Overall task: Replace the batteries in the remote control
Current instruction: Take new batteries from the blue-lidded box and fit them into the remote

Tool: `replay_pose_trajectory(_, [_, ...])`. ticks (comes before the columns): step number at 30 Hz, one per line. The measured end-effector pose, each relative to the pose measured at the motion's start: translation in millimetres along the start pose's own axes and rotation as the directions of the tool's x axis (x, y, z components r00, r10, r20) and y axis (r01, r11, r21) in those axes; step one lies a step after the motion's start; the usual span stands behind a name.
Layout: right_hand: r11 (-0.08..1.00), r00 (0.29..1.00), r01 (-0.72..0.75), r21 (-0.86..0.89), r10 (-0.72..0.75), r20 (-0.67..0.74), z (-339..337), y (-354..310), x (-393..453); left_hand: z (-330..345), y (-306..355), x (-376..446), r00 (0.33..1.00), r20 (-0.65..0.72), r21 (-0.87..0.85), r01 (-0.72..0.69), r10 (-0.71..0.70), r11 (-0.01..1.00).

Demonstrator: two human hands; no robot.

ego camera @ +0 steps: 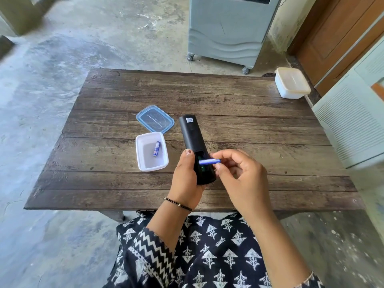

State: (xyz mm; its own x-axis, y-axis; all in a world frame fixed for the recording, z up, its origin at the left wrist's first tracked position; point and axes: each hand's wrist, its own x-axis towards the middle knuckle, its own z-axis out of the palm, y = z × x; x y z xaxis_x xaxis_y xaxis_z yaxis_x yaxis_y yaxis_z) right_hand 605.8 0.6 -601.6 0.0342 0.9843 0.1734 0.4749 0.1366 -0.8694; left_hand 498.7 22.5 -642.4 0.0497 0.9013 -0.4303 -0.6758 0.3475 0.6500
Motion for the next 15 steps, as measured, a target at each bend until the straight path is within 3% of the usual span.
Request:
replay_pose_trajectory(5, [0.93,0.987,-0.159,0.332,0.156,0.036,3.2,-2.7,3.1,-0.7,-0.5,0.3,0.999,0.049,-0.001,-0.003,0.003,1.0])
replay_pose_trajectory(9, [0.729,0.946,-0.306,0.612,0.306,0.107,2.1,-12.7,5.0,-4.0,-0.7,1.0,0.998,0.065,0.025,0.011,-0.013,1.0])
replay_pose_trajectory(11, [0.715,0.939,-0.315,0.625,0.332,0.093,1.9,-14.9,7.0,-4.2,-0.7,1.2,0.997,0.073,-0.006,0.015,-0.014,1.0])
replay_pose_trajectory(15, [0.79,0.944,-0.3,0.534,0.326,0.049,2.2,-9.4,9.9,-2.6,-1.6,0.2,0.996,0.092,-0.055,-0.008,0.014,0.998])
